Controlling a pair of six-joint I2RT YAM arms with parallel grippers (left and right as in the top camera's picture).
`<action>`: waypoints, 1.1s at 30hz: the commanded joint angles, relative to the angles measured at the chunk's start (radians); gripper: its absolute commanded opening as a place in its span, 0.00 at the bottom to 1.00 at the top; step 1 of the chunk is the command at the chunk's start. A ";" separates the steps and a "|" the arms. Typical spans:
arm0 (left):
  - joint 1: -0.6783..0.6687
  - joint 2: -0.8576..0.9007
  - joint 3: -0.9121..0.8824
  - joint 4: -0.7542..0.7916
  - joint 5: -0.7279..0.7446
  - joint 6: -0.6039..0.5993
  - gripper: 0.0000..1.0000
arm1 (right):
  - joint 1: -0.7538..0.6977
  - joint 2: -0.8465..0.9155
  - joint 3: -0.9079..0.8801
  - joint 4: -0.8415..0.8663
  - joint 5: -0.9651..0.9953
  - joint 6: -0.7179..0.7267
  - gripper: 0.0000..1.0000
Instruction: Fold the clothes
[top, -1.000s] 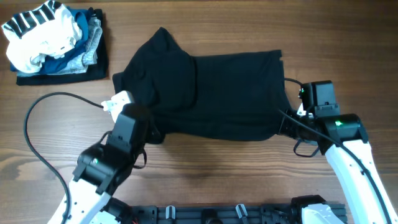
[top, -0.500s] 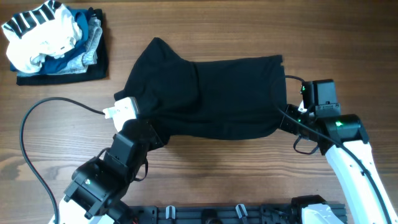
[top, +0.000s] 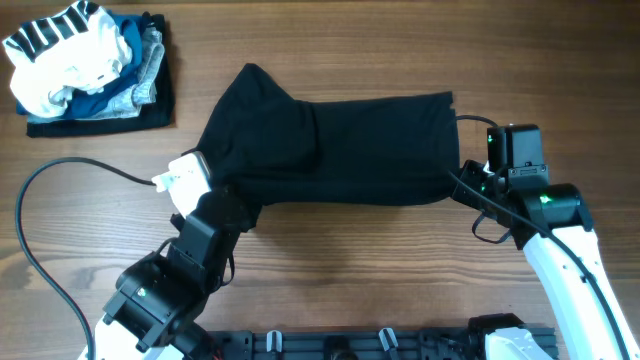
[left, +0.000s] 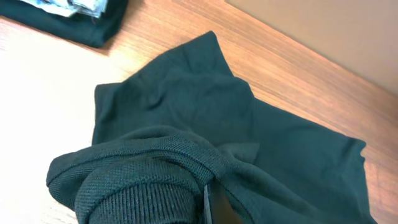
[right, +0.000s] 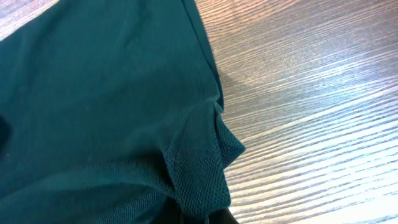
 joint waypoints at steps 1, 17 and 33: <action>-0.005 0.025 0.023 0.002 -0.093 -0.009 0.04 | 0.004 -0.018 0.009 -0.002 0.025 0.010 0.04; 0.048 0.330 0.023 -0.013 -0.071 -0.013 0.04 | 0.004 0.121 0.009 -0.154 -0.153 0.055 0.04; 0.250 0.624 0.023 0.230 0.053 0.075 0.04 | -0.023 0.351 0.109 -0.026 -0.179 0.055 0.04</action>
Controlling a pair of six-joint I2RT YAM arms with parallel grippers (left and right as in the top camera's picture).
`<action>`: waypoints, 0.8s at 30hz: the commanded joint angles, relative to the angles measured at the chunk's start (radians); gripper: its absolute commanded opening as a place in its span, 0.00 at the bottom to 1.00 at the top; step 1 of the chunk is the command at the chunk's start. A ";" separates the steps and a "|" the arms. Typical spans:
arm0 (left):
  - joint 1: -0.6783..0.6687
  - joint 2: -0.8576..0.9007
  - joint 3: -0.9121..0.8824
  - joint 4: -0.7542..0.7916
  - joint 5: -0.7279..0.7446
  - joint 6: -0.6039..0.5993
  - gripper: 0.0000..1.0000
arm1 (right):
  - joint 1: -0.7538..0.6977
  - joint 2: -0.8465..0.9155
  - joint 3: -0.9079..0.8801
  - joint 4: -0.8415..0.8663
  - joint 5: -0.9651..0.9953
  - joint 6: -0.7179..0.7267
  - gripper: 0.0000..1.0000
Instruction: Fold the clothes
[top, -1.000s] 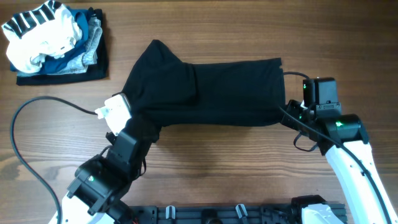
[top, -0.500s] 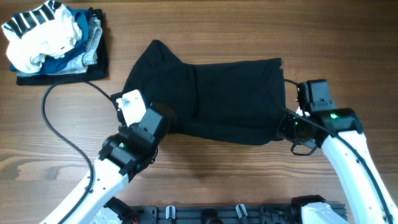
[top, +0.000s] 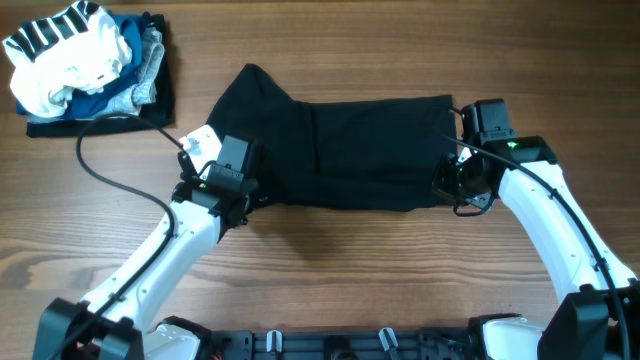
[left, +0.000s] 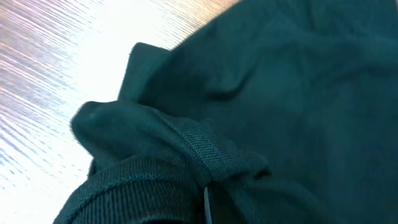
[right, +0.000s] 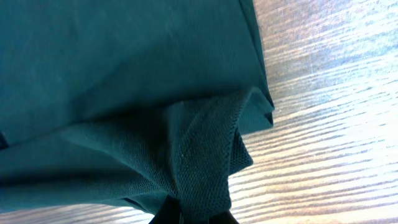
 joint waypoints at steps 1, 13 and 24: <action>0.007 0.020 0.018 0.032 0.009 0.050 0.04 | -0.030 0.014 0.023 0.004 -0.011 0.024 0.04; 0.157 0.137 0.018 0.118 0.089 0.064 0.04 | -0.066 0.203 0.023 0.020 -0.088 0.019 0.04; 0.160 0.201 0.018 0.159 0.136 0.085 0.04 | -0.066 0.229 0.063 -0.037 -0.085 0.019 0.04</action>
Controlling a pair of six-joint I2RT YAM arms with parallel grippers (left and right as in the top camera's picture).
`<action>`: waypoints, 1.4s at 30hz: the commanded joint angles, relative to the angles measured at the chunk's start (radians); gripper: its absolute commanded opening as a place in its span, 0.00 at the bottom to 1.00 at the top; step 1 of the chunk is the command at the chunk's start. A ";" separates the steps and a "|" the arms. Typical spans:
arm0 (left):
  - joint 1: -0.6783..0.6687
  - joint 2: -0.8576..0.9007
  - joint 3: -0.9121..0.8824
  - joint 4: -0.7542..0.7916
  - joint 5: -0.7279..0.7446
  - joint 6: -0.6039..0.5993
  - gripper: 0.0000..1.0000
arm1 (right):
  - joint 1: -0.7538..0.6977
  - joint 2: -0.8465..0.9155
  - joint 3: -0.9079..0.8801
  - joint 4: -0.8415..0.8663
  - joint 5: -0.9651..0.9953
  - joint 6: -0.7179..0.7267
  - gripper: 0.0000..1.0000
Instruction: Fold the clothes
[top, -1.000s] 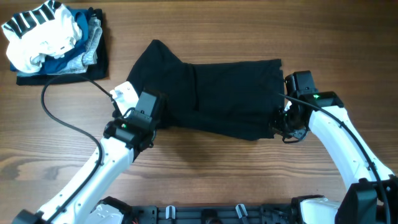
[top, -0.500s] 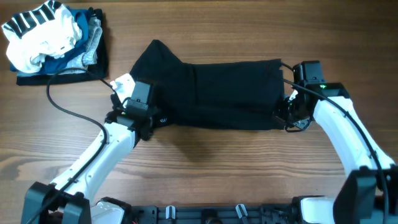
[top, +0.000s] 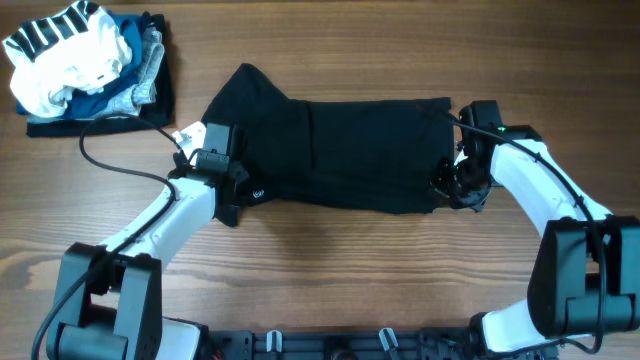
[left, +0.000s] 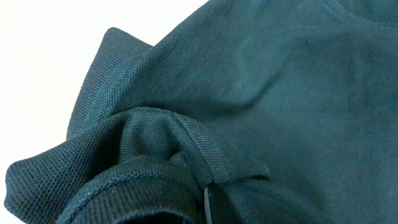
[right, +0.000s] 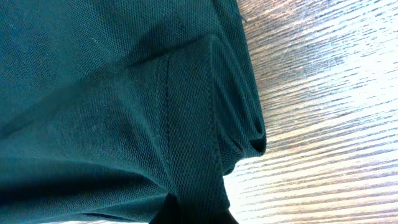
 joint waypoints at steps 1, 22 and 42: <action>0.013 0.010 0.018 -0.013 0.013 0.016 0.04 | -0.006 0.010 0.072 -0.109 0.001 0.005 0.04; 0.013 0.010 0.018 -0.017 0.013 0.016 0.04 | -0.006 0.010 0.140 0.288 0.084 -0.076 0.20; 0.013 0.010 0.018 0.260 -0.027 0.122 0.04 | -0.002 0.023 0.138 0.214 0.071 -0.129 0.92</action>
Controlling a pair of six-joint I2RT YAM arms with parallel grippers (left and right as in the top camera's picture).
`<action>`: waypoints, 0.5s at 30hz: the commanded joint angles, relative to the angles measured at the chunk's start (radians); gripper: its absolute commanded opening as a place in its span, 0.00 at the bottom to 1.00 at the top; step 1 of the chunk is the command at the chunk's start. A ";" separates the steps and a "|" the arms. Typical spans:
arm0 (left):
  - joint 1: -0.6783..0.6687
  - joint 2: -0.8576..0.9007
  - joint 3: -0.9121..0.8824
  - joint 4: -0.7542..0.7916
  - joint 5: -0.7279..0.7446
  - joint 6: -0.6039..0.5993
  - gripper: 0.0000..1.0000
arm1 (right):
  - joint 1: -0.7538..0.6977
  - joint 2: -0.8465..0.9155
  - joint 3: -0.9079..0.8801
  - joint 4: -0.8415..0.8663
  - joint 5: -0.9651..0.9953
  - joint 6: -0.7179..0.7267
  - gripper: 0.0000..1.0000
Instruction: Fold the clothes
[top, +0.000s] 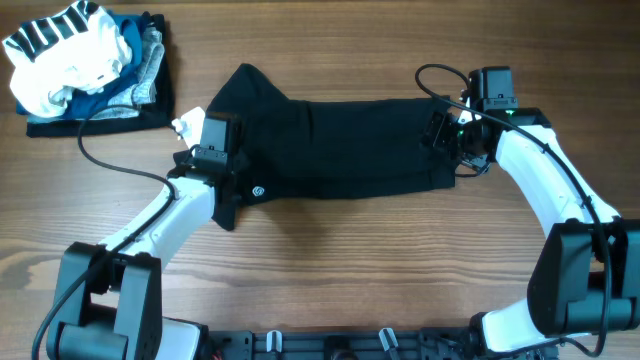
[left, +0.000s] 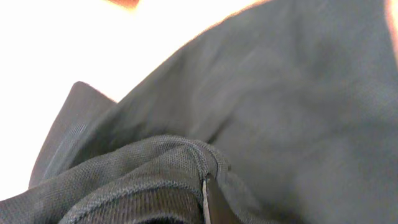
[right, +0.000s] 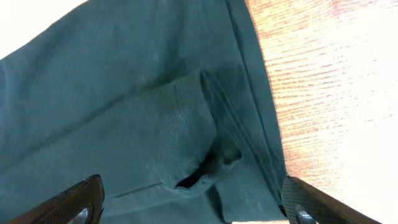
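Observation:
The black garment (top: 340, 145) lies spread across the middle of the table, with its near edge doubled over onto itself. My left gripper (top: 228, 203) is shut on bunched fabric at the garment's near left corner; the left wrist view shows knit cloth (left: 143, 180) wrapped over the left gripper (left: 208, 208). My right gripper (top: 447, 140) stands open just above the garment's right end. In the right wrist view its fingers (right: 78, 199) are spread wide on either side of a folded-over flap (right: 180, 143), touching nothing.
A pile of folded clothes (top: 85, 65), striped, blue and grey on a black piece, sits at the far left corner. Bare wooden tabletop (top: 340, 270) runs along the near side. Cables trail from both arms.
My right gripper has opened and let go of the garment's right corner, and now sits farther back over the right end. The left gripper is still shut on the left corner.
Both grippers were shut on the garment's near corners, with the arms low by the front edge. Then they held those corners closer in against the garment, doubling the near edge over. Now the right corner lies released on the cloth, and the left is still held.

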 joint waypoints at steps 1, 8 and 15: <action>0.008 0.007 0.014 0.124 -0.032 0.092 0.04 | -0.001 0.020 0.014 -0.014 0.010 -0.018 0.93; 0.007 0.018 0.014 0.135 -0.032 0.099 1.00 | -0.001 0.020 0.014 -0.058 0.010 -0.050 1.00; 0.006 0.018 0.014 0.091 0.018 0.098 1.00 | -0.001 0.020 0.014 -0.056 0.010 -0.057 1.00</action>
